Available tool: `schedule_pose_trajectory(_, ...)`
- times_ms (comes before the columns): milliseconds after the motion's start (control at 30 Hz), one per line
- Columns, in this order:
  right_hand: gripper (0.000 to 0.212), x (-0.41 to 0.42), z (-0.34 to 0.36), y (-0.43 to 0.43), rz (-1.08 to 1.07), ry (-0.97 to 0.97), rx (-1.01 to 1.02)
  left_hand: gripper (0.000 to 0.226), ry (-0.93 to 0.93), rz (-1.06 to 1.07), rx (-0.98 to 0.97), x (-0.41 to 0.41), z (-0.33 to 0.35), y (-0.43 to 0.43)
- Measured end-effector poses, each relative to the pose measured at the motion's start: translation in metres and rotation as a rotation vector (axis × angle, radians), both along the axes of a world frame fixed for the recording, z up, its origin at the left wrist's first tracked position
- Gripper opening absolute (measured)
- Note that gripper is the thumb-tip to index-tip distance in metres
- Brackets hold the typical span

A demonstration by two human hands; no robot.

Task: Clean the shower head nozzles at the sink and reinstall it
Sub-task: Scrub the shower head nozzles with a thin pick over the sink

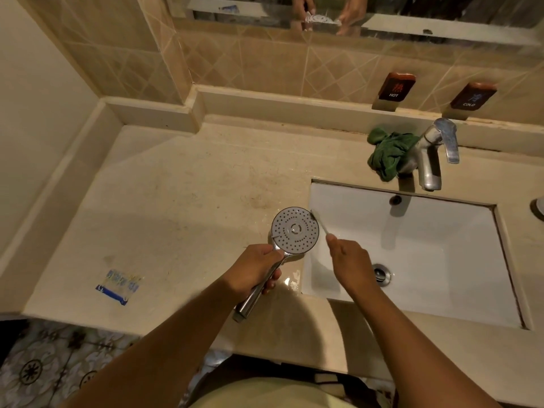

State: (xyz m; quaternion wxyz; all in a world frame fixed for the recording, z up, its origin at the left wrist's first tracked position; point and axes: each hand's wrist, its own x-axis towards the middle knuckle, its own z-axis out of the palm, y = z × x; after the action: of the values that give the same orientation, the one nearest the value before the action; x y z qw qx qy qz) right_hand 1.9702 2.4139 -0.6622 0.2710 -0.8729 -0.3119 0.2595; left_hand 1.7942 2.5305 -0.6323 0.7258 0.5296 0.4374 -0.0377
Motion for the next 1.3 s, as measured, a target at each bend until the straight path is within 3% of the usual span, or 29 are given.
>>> schedule_pose_trajectory(267,0.055,-0.032,-0.002,-0.010,0.120,0.075,-0.026,0.023,0.024,0.032,-0.019,-0.003,0.000,0.002)
schedule_pose_trajectory(400,0.056,-0.061,-0.006,-0.012,0.253,0.131,-0.142,0.022,0.041,0.063,-0.056,-0.001,0.000,-0.002)
schedule_pose_trajectory(533,0.055,-0.042,-0.001,-0.010,0.145,0.033,-0.008,0.022,0.027,0.040,-0.053,0.007,0.005,-0.002)
schedule_pose_trajectory(700,0.055,0.004,0.002,-0.005,0.003,-0.002,0.001,0.021,0.035,0.050,-0.100,0.006,0.008,0.001)
schedule_pose_trajectory(1000,0.055,-0.038,0.001,-0.018,0.160,0.077,-0.009,0.027,0.053,0.119,-0.161,0.001,0.001,0.006)
schedule_pose_trajectory(1133,0.052,-0.061,-0.005,-0.024,0.298,0.060,-0.160,0.027,0.070,0.104,-0.185,0.000,-0.001,0.004)
schedule_pose_trajectory(1300,0.055,-0.033,-0.003,-0.025,0.122,0.016,0.002,0.032,0.054,0.095,-0.205,0.001,-0.001,0.007)
